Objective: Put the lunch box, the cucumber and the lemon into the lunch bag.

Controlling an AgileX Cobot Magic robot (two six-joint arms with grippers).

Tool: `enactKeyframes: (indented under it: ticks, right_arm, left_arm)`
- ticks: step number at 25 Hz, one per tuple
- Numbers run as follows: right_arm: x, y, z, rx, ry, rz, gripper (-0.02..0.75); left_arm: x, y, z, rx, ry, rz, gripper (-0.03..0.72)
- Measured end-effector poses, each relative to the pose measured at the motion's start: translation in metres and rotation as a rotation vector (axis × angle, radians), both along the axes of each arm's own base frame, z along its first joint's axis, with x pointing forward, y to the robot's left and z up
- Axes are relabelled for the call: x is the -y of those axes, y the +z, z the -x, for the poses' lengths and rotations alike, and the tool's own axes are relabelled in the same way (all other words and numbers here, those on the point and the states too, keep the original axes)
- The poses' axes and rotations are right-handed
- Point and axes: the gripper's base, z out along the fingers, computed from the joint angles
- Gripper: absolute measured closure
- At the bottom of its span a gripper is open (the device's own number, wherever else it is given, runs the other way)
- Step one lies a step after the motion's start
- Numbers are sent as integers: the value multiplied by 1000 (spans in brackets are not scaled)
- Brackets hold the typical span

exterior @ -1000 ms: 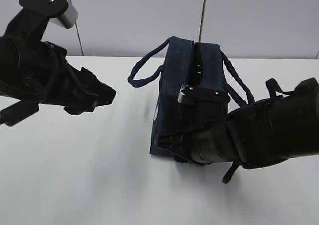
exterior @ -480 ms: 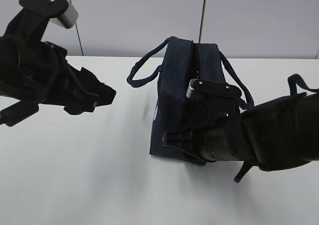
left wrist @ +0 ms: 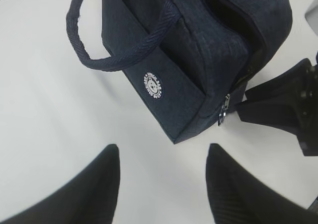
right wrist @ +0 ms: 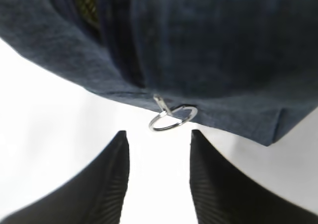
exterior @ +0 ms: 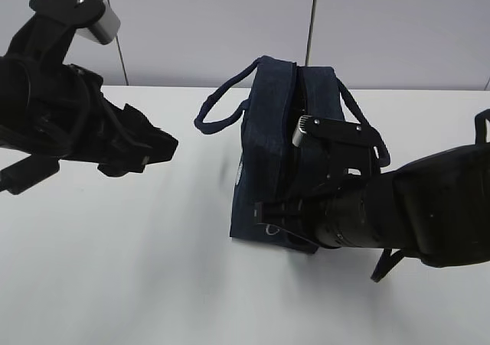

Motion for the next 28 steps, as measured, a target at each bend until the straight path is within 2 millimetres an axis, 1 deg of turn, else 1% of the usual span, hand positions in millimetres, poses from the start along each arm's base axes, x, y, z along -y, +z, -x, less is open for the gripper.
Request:
enactKeyframes:
  ticks: [5,10,13,15,19,21,25,28]
  right_arm:
    - [-3,-2,2,-16,28,-24,486]
    - [-12,-8,-5,-33,48,-36,377]
    - [-20,-9,-14,-26,49,-41,356]
    - [-24,-9,-20,-20,49,-45,352]
    - [-27,-19,-24,-36,44,-28,352]
    - [-27,-25,-25,-47,37,-9,353]
    - [-23,-28,-27,-42,5,24,356]
    - [-22,-28,-28,-38,-9,37,407]
  left_arm:
    - [0,0,0,-1,-1,-1,305]
    - [0,0,0,-1,-1,-1,305]
    - [0,0,0,-3,-1,-2,305]
    - [0,-1,1,-8,-3,-4,305]
    - [0,-1,1,-7,-3,-4,305]
    - [0,-1,1,-7,-3,-4,305]
    - [0,-1,1,-8,-3,-4,305]
    - [0,-1,1,-9,-4,-4,305]
